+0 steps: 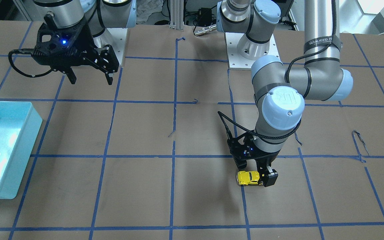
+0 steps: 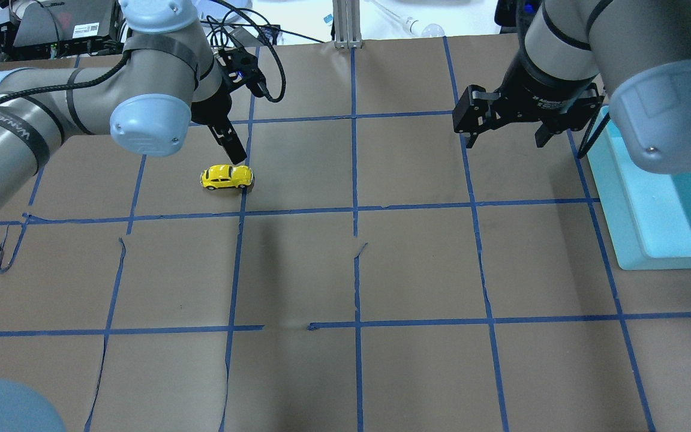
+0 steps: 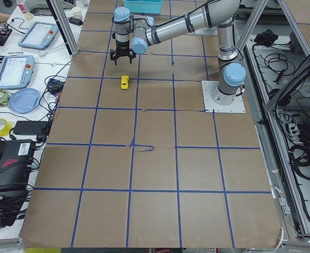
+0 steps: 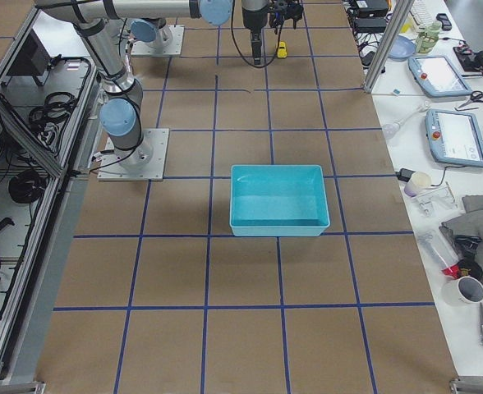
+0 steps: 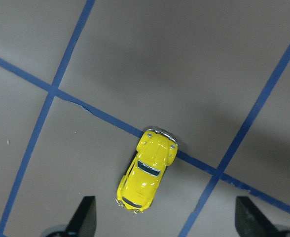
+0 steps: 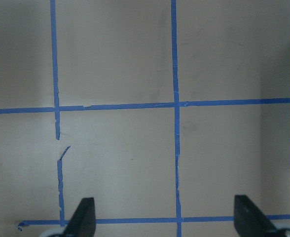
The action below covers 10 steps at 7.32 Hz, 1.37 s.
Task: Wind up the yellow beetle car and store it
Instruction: 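Lower the left gripper and close it around the yellow car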
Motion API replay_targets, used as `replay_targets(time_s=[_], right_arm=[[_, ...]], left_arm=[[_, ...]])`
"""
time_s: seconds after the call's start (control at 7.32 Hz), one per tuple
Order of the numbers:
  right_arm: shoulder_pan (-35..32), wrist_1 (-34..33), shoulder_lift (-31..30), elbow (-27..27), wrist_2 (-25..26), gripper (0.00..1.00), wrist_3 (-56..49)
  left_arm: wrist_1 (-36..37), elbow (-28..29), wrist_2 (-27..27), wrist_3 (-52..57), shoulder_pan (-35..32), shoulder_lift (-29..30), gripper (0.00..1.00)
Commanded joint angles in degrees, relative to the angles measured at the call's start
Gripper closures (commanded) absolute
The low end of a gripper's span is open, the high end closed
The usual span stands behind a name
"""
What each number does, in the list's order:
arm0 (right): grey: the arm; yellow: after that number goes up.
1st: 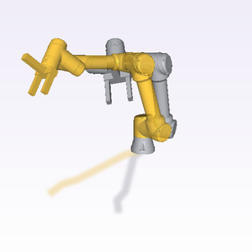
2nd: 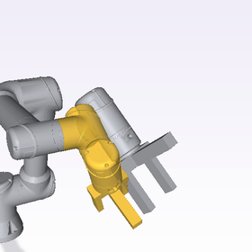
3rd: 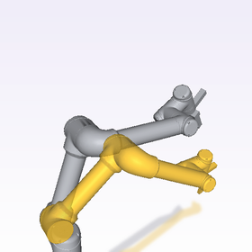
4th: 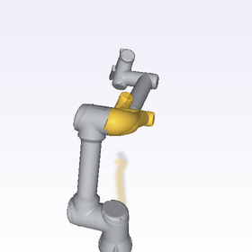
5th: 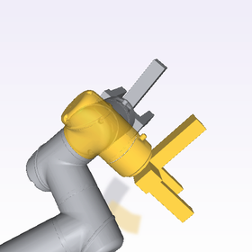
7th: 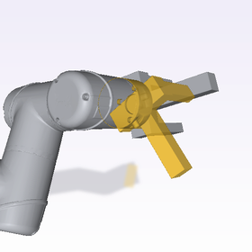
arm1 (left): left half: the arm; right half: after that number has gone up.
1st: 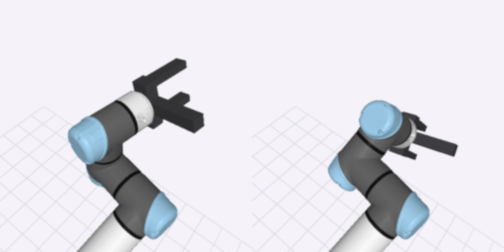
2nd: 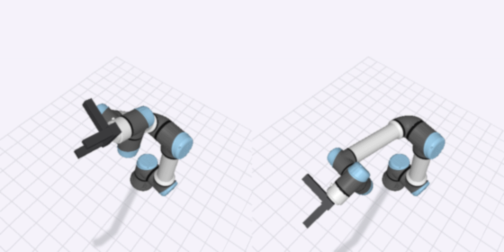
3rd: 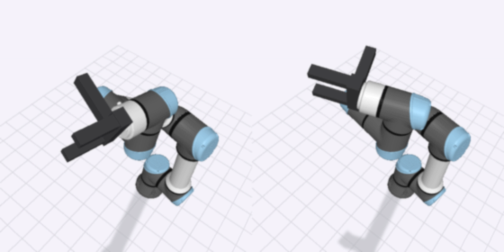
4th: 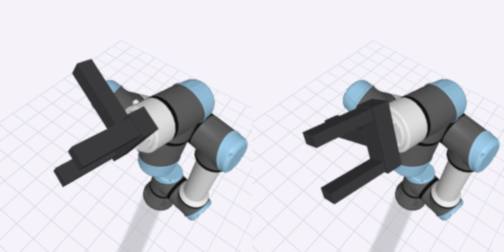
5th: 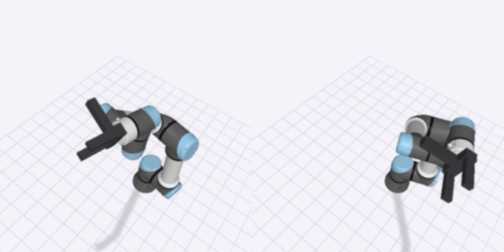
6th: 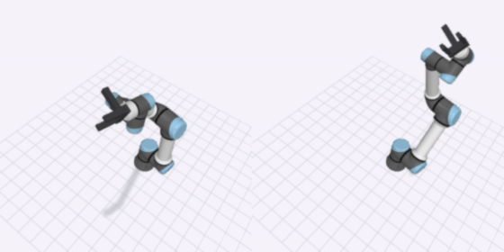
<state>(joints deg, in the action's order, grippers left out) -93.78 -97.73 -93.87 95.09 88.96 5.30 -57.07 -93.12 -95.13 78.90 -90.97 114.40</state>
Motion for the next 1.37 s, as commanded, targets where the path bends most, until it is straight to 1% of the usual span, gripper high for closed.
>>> replay_targets(time_s=[0.0,0.14,0.27,0.41,0.55,0.82,1.09,1.23], right_arm=[[0.0,0.0,0.0,0.0,0.0,0.0,0.0],[0.0,0.0,0.0,0.0,0.0,0.0,0.1],[0.0,0.0,0.0,0.0,0.0,0.0,0.0],[0.0,0.0,0.0,0.0,0.0,0.0,0.0],[0.0,0.0,0.0,0.0,-0.1,0.0,0.0],[0.0,0.0,0.0,0.0,-0.1,0.0,0.0],[0.0,0.0,0.0,0.1,-0.2,0.0,0.0],[0.0,0.0,0.0,0.1,-0.2,0.0,0.1]], left_arm=[[1.8,-0.3,3.3,14.9,2.9,2.9,0.0],[1.8,-0.2,3.2,19.3,2.9,4.9,0.0],[1.4,-0.7,3.5,19.0,2.8,5.2,0.0],[1.4,-1.4,4.6,17.8,2.9,5.0,0.02],[1.8,-1.6,4.5,14.5,2.9,5.5,0.02],[2.3,-1.7,5.0,3.0,3.2,6.7,0.02],[2.3,-1.7,5.0,5.4,3.2,6.8,0.02],[2.4,-1.7,5.0,8.0,3.3,7.2,0.11]])
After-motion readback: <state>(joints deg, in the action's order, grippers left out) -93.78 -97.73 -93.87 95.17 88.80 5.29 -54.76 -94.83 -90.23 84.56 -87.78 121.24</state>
